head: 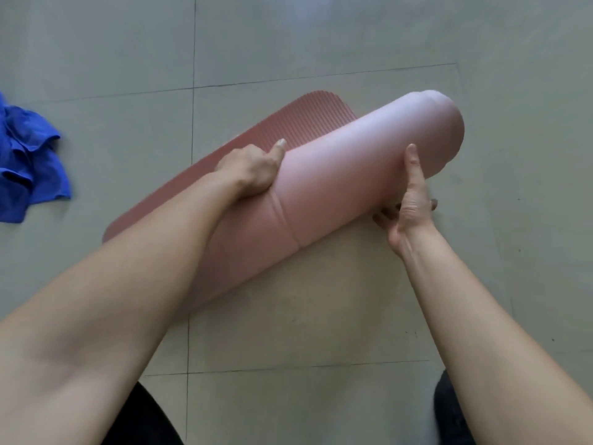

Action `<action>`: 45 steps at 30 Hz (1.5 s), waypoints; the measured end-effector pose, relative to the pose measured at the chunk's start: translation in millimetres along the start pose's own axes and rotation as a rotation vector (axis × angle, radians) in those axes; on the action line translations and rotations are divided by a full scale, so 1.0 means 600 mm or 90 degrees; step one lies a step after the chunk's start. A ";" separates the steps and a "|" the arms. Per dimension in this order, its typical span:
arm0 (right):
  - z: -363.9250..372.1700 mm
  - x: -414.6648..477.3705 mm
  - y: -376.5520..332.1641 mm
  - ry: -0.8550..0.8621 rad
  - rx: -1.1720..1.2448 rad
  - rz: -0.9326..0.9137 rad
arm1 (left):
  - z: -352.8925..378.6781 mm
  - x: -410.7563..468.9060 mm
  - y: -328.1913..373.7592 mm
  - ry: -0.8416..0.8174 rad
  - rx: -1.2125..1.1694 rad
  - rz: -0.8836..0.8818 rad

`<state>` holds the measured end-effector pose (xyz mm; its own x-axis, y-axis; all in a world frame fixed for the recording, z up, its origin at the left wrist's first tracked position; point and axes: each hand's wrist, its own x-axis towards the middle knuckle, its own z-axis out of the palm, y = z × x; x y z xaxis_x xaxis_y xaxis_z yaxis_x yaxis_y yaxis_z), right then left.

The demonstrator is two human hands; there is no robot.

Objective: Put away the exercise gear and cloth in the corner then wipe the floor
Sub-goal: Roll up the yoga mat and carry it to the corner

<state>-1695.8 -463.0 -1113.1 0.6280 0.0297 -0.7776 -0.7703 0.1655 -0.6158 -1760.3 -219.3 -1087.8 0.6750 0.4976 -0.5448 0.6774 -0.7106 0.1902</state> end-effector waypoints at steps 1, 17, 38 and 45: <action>-0.001 0.002 -0.003 -0.023 0.031 0.007 | 0.005 -0.004 -0.003 -0.029 -0.018 0.000; 0.046 -0.011 0.011 0.015 0.004 0.006 | -0.026 0.014 0.019 0.160 0.125 0.114; 0.041 0.023 0.021 0.048 0.043 0.023 | 0.090 -0.061 0.064 0.166 0.067 0.080; 0.070 -0.020 -0.011 0.080 0.052 0.016 | 0.064 -0.035 0.043 0.148 -0.028 0.100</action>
<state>-1693.5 -423.2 -1094.2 0.5852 -0.0884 -0.8060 -0.7713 0.2460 -0.5870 -1767.9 -267.2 -1102.7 0.8178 0.4877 -0.3055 0.5682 -0.7683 0.2948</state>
